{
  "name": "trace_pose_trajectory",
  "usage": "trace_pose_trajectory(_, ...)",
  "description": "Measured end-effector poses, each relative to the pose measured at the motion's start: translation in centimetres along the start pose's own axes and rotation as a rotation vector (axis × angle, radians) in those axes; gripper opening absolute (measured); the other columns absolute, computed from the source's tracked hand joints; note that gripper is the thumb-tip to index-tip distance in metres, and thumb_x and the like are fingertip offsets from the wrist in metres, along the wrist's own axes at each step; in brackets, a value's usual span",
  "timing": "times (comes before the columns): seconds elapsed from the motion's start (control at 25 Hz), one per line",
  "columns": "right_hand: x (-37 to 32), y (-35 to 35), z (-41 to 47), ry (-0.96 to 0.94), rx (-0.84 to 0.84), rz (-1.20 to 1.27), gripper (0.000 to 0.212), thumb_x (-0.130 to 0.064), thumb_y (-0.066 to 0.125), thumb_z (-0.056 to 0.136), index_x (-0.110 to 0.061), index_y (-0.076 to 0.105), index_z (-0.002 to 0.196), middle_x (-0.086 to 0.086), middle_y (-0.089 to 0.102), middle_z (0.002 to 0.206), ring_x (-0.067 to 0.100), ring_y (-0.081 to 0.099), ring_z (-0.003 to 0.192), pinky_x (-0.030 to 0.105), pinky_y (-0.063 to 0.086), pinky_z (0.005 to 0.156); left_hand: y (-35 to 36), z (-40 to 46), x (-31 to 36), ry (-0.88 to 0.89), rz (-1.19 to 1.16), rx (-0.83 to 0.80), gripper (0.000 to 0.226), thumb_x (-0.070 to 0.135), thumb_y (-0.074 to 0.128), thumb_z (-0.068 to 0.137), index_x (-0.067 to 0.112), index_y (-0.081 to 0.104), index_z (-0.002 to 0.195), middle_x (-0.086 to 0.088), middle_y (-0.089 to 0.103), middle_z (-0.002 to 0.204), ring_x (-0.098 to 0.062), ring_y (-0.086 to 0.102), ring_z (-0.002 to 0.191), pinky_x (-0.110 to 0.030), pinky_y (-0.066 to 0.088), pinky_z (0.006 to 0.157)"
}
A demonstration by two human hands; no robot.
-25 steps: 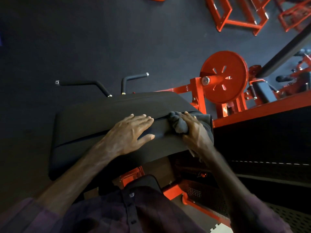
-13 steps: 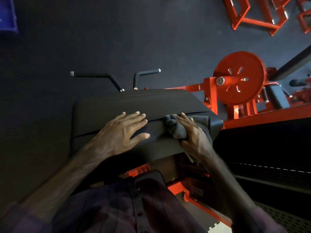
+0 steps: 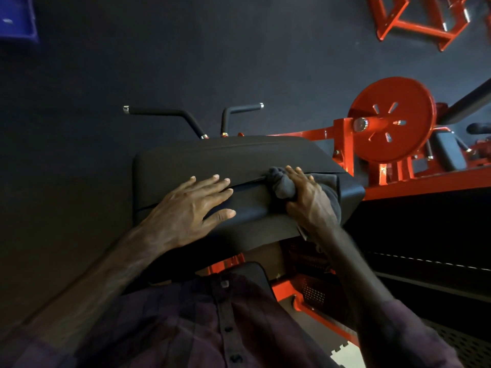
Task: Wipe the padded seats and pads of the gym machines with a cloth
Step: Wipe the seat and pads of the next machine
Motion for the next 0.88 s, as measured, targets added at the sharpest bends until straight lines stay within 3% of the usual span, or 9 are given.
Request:
trace_pose_trajectory(0.12, -2.5, 2.3, -3.4, -0.15, -0.018, -0.013, 0.087, -0.015, 0.054, 0.066, -0.012, 0.052, 0.154, 0.006, 0.043, 0.163, 0.023, 0.028, 0.157, 0.046, 0.018, 0.13, -0.1, -1.2, -0.8, -0.022, 0.005, 0.01, 0.079, 0.077, 0.019, 0.103, 0.027, 0.042, 0.16, 0.013, 0.024, 0.172, -0.002, 0.01, 0.161, -0.046, 0.021, 0.131)
trace_pose_trajectory(0.2, -4.3, 3.0, -2.6, -0.251, -0.066, 0.024, 0.084, -0.009, 0.061, 0.071, -0.013, 0.05, 0.154, 0.005, 0.04, 0.165, 0.021, 0.026, 0.157, 0.043, 0.016, 0.13, -0.1, -1.8, -1.1, -0.026, 0.002, 0.015, 0.078, 0.076, 0.02, 0.104, 0.027, 0.043, 0.16, 0.013, 0.024, 0.172, -0.003, 0.01, 0.161, -0.046, 0.02, 0.131)
trace_pose_trajectory(0.28, -4.6, 2.6, -0.8, -0.152, -0.068, 0.036, 0.086, -0.005, 0.065, 0.073, -0.013, 0.046, 0.157, 0.008, 0.038, 0.166, 0.024, 0.026, 0.158, 0.049, 0.017, 0.131, -0.2, -2.0, -1.2, -0.015, 0.012, 0.023, 0.075, 0.074, 0.023, 0.105, 0.027, 0.043, 0.16, 0.012, 0.023, 0.172, -0.003, 0.01, 0.161, -0.047, 0.019, 0.131)
trace_pose_trajectory(0.36, -4.4, 2.7, -1.6, -0.081, 0.046, 0.004, 0.086, -0.012, 0.058, 0.07, -0.012, 0.047, 0.156, 0.009, 0.044, 0.163, 0.027, 0.03, 0.157, 0.053, 0.022, 0.129, -0.5, -2.4, -1.4, 0.006, 0.011, 0.032, 0.074, 0.072, 0.025, 0.105, 0.027, 0.04, 0.162, 0.011, 0.024, 0.172, -0.003, 0.011, 0.161, -0.047, 0.018, 0.132)
trace_pose_trajectory(0.52, -7.7, 6.4, -4.6, -0.279, -0.003, 0.0, 0.085, -0.015, 0.055, 0.067, -0.011, 0.054, 0.152, 0.005, 0.046, 0.162, 0.024, 0.029, 0.157, 0.047, 0.019, 0.13, -1.0, -4.3, -2.1, 0.001, -0.034, 0.098, 0.071, 0.063, 0.031, 0.108, 0.021, 0.034, 0.164, 0.007, 0.033, 0.17, -0.006, 0.018, 0.16, -0.047, 0.02, 0.131)
trace_pose_trajectory(0.68, -9.4, 5.7, -2.0, -0.16, 0.03, 0.033, 0.087, -0.02, 0.054, 0.067, -0.013, 0.051, 0.153, 0.009, 0.046, 0.161, 0.027, 0.032, 0.156, 0.054, 0.024, 0.128, -1.4, -5.9, -3.2, -0.029, -0.042, 0.133, 0.069, 0.061, 0.032, 0.109, 0.018, 0.036, 0.164, 0.005, 0.03, 0.171, -0.006, 0.012, 0.162, -0.05, 0.016, 0.132)
trace_pose_trajectory(0.76, -10.4, 6.7, -4.1, -0.21, 0.084, 0.012, 0.082, -0.018, 0.054, 0.069, -0.013, 0.055, 0.15, 0.008, 0.05, 0.159, 0.028, 0.034, 0.155, 0.054, 0.026, 0.127, -1.2, -6.9, -3.8, -0.046, -0.039, 0.171, 0.067, 0.057, 0.034, 0.11, 0.016, 0.036, 0.163, 0.004, 0.029, 0.172, -0.008, 0.008, 0.162, -0.053, 0.014, 0.132)
trace_pose_trajectory(0.88, -14.1, 9.2, -5.2, -0.35, -0.045, 0.049, 0.073, -0.025, 0.056, 0.076, -0.013, 0.058, 0.148, 0.005, 0.048, 0.161, 0.024, 0.032, 0.156, 0.048, 0.022, 0.129, -0.8, -8.4, -4.6, -0.071, -0.083, 0.27, 0.061, 0.045, 0.037, 0.11, 0.011, 0.041, 0.161, 0.0, 0.032, 0.171, -0.014, 0.013, 0.163, -0.062, 0.017, 0.128)
Point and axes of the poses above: each hand's wrist, its own z-axis towards the middle knuckle, its own y-axis out of the palm, x = y × z, the point moved 3 cm from there along z, towards the middle knuckle
